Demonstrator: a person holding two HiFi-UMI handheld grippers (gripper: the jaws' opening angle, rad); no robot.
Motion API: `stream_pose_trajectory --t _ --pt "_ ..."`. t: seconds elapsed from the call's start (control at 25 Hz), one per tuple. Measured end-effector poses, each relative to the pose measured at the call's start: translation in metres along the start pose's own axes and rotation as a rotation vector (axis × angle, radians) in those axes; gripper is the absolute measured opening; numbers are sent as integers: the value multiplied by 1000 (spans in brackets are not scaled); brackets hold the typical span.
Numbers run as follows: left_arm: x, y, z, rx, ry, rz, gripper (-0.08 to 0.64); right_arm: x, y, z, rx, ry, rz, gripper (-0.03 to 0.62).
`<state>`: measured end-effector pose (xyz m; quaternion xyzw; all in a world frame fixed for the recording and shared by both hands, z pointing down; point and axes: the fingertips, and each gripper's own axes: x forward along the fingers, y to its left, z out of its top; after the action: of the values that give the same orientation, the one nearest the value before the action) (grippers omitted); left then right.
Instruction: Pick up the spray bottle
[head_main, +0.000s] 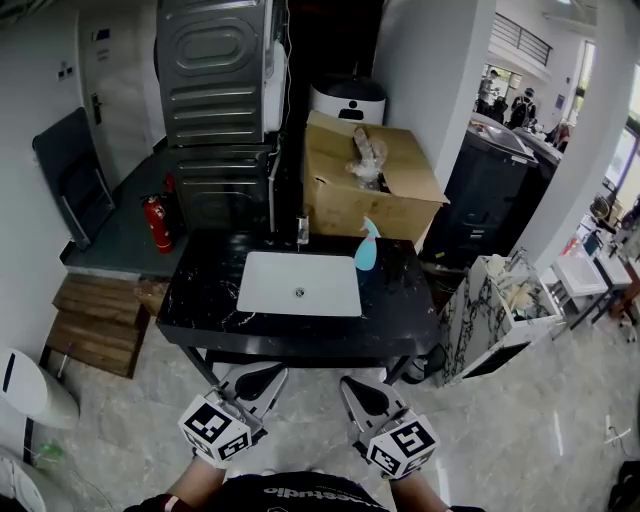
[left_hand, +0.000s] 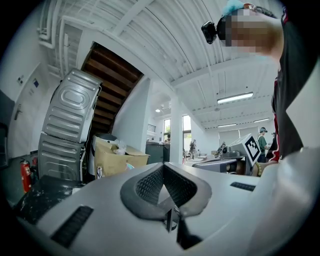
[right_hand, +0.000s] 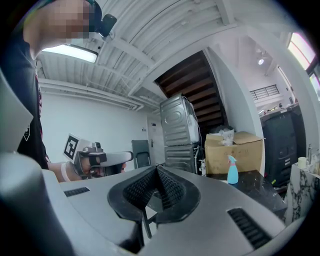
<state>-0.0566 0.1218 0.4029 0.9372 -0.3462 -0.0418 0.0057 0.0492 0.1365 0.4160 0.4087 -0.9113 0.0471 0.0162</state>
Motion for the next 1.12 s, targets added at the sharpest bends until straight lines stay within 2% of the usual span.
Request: stream_pose_trajectory --t 0.24,0.4,0.6,0.84,1.12 --pt "24 -13 -4 8 -8 33 15 -14 -23 -5 4 -29 41 37" --pt "37 -15 -12 7 23 33 15 -13 -38 -9 30 -33 48 37" --pt "55 1 -26 -12 42 35 15 5 -60 -17 54 -37 38 37" --pt "99 47 -46 -48 52 3 15 48 -97 -28 59 11 0 37" --pt "151 139 -30 -40 7 -34 15 136 -149 -3 32 15 -38 37"
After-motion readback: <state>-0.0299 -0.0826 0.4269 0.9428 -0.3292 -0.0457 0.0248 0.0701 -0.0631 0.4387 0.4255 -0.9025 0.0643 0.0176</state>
